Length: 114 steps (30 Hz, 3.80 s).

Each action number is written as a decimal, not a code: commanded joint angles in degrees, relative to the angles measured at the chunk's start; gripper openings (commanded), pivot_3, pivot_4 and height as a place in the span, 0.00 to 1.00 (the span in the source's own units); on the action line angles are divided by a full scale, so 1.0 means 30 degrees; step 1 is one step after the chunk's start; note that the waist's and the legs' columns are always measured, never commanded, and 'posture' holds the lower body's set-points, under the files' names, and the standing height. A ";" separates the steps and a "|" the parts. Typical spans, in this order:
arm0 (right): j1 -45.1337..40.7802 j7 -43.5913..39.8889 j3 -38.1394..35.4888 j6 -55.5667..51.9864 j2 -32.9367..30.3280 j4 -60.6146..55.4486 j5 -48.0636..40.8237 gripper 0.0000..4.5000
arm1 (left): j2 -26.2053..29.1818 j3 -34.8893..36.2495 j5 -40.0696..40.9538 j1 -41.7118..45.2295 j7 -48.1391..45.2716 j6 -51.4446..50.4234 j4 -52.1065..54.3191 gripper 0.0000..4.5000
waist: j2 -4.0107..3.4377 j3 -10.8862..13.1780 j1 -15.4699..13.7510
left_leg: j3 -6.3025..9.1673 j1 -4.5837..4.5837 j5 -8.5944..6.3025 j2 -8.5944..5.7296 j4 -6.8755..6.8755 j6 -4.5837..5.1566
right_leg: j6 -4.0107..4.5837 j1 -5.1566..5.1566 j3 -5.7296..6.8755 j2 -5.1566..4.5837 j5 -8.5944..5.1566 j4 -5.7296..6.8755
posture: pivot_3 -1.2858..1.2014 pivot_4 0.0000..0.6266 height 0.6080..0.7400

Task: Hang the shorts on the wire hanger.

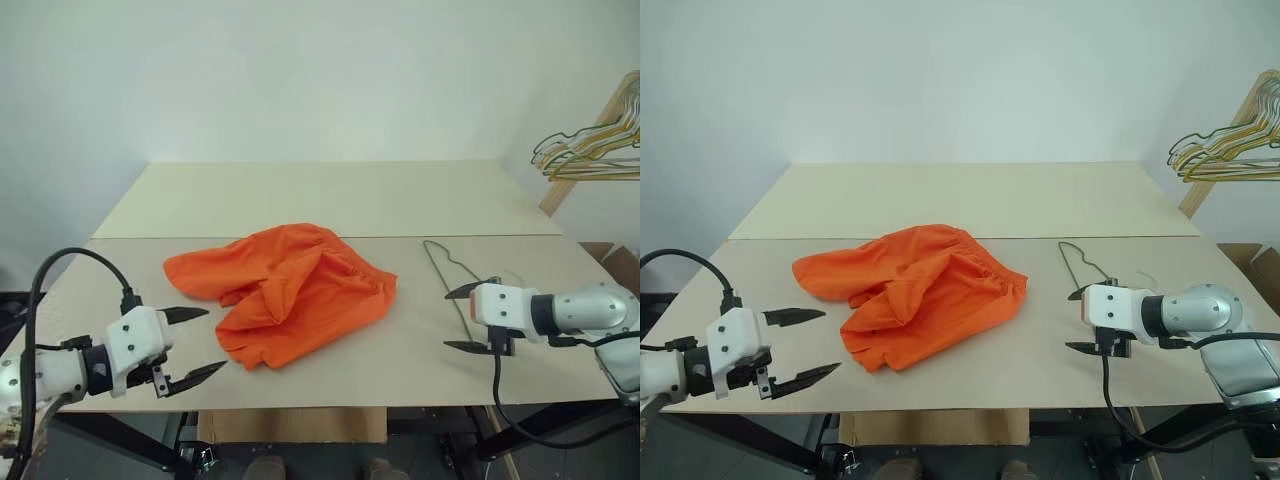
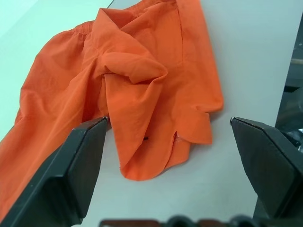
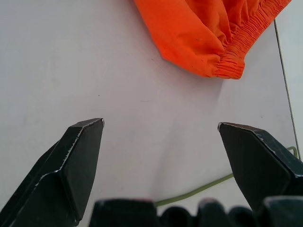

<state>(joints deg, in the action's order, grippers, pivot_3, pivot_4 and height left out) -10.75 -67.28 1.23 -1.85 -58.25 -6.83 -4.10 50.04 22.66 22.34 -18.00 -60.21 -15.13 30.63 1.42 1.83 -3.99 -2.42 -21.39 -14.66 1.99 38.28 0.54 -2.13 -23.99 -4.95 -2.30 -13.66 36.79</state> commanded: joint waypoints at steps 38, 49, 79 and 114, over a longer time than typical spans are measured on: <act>-1.0321 0.8611 0.5960 1.5793 0.3923 1.3687 1.0540 1.00 | 0.1212 -0.1578 -0.0784 0.1108 -0.0681 0.0103 0.0137 1.00 | 0.0000 0.0000 0.1149 | -0.0112 0.0049 0.0001 0.0001 -0.0024 -0.0002 | 0.0134 -0.0014 -0.0102 0.0004 0.0079 0.0029 | 0.56 0.00 1.00; -1.4627 1.6408 0.9951 1.9615 0.6359 1.9063 1.7339 1.00 | 0.1017 -0.1954 -0.0762 0.0930 -0.0354 -0.0066 0.0659 1.00 | 0.0003 -0.0001 0.1517 | -0.0151 0.0079 0.0002 -0.0010 -0.0048 -0.0002 | 0.0143 -0.0024 -0.0174 -0.0004 0.0083 0.0060 | 0.57 0.00 1.00; -1.8323 2.3814 1.5876 1.9591 0.9297 2.5293 2.2344 0.01 | 0.1246 -0.0978 -0.0540 -0.0481 -0.0463 -0.0371 0.1087 1.00 | 0.0003 -0.0002 0.1692 | -0.0142 0.0097 0.0002 -0.0013 -0.0062 -0.0002 | 0.0148 -0.0043 -0.0183 0.0002 0.0081 0.0094 | 0.58 0.00 1.00; -1.0587 0.2055 0.8317 0.8903 0.6738 0.9342 0.7065 0.01 | -0.1387 -0.7070 -0.2442 0.5598 -0.5436 0.5699 -1.2131 1.00 | 0.0016 -0.0012 0.2256 | -0.0155 0.0095 0.0001 -0.0004 -0.0064 0.0001 | 0.0143 -0.0031 -0.0175 0.0011 0.0081 0.0092 | 0.53 0.00 1.00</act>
<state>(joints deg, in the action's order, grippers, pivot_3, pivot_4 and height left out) -41.85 -61.78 28.34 25.56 -38.37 23.41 17.84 45.72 2.02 15.70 -2.32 -76.44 -0.07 -5.47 1.47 1.79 2.78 -2.89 -21.11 -14.66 1.98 38.08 0.55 -1.70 -24.08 -5.47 -2.27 -13.42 37.07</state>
